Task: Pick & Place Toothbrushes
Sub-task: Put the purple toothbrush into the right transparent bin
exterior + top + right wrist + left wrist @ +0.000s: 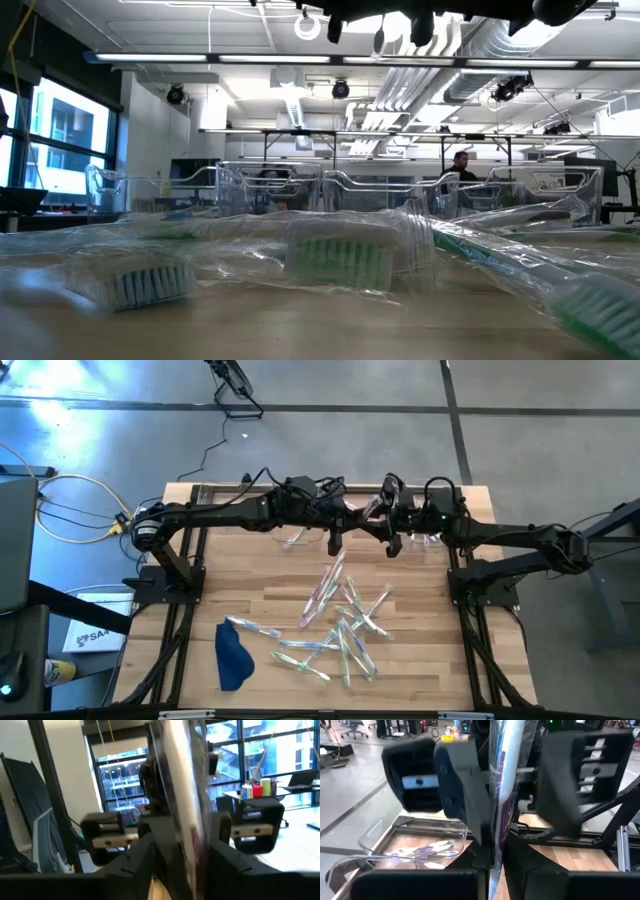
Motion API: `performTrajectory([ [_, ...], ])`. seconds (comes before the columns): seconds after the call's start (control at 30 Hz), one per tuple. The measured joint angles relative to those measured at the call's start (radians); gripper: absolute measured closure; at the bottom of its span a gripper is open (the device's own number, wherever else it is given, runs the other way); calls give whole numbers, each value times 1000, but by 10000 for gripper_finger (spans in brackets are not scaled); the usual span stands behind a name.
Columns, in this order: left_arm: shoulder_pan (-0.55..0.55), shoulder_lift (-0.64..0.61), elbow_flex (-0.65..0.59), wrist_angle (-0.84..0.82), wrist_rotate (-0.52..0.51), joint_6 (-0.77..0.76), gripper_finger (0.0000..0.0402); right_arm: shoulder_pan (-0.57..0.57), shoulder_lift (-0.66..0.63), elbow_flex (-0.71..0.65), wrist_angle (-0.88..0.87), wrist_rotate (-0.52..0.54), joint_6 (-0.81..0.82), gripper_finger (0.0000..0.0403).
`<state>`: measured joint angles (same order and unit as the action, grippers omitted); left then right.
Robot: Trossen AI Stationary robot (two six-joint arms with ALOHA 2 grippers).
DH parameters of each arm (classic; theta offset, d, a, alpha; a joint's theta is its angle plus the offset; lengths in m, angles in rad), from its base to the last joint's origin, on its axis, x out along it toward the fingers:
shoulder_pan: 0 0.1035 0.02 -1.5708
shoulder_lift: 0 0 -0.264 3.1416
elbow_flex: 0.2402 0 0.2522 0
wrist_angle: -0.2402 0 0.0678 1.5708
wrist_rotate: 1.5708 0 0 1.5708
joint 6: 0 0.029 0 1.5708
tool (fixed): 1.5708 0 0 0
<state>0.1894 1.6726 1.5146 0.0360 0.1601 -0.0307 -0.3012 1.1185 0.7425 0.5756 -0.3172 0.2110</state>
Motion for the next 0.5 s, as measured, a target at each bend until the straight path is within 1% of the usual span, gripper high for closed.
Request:
performTrajectory([
  [0.4,0,0,2,-3,17,4,378,-8,-34,0,-10,6,-55,383],
  [0.5,0,0,2,-5,16,11,378,-8,-44,0,-31,17,-59,385],
])
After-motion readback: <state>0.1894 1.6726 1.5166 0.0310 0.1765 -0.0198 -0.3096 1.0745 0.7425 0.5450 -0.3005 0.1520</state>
